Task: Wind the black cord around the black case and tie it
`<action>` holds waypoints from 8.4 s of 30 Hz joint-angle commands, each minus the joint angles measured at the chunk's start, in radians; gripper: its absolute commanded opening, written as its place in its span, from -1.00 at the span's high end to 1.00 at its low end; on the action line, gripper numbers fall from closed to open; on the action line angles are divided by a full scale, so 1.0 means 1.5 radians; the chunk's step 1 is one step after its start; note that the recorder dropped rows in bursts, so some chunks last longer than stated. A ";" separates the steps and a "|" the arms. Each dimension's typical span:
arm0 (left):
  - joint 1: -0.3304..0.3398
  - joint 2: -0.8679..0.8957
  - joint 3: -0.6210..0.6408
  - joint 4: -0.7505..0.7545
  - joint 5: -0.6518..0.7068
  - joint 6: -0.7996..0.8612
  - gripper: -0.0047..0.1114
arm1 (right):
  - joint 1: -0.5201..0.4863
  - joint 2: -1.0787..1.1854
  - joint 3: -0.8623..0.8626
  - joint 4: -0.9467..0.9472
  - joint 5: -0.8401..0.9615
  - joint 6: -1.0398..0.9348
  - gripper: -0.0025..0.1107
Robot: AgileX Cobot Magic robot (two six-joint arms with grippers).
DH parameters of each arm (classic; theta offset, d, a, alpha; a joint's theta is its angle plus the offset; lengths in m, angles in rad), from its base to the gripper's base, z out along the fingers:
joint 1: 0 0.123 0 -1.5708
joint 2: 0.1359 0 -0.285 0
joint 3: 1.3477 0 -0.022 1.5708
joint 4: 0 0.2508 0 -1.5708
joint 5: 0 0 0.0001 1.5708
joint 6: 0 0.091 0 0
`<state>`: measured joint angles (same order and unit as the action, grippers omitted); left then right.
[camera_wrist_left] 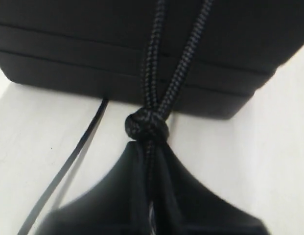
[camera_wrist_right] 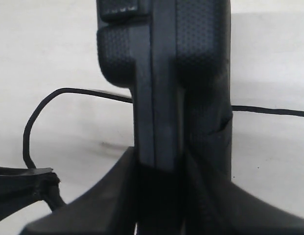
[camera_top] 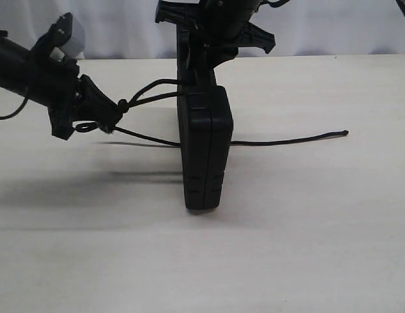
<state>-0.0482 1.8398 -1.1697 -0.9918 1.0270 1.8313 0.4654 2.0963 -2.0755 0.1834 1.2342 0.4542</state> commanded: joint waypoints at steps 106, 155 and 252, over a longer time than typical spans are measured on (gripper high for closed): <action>-0.147 -0.062 -0.035 0.011 -0.082 -0.020 -0.01 | 0.001 -0.007 -0.004 0.011 -0.009 0.004 0.88; -0.147 -0.036 -0.034 -0.149 -0.128 -0.001 0.92 | 0.001 -0.007 -0.004 0.011 -0.009 0.004 0.88; -0.224 -0.049 -0.034 0.024 -0.252 -0.113 0.92 | 0.001 -0.007 -0.004 0.011 -0.009 0.004 0.88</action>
<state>-0.3758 1.7632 -1.2223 -0.9464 0.6549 1.6599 0.4677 2.0963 -2.0755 0.1892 1.2419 0.4548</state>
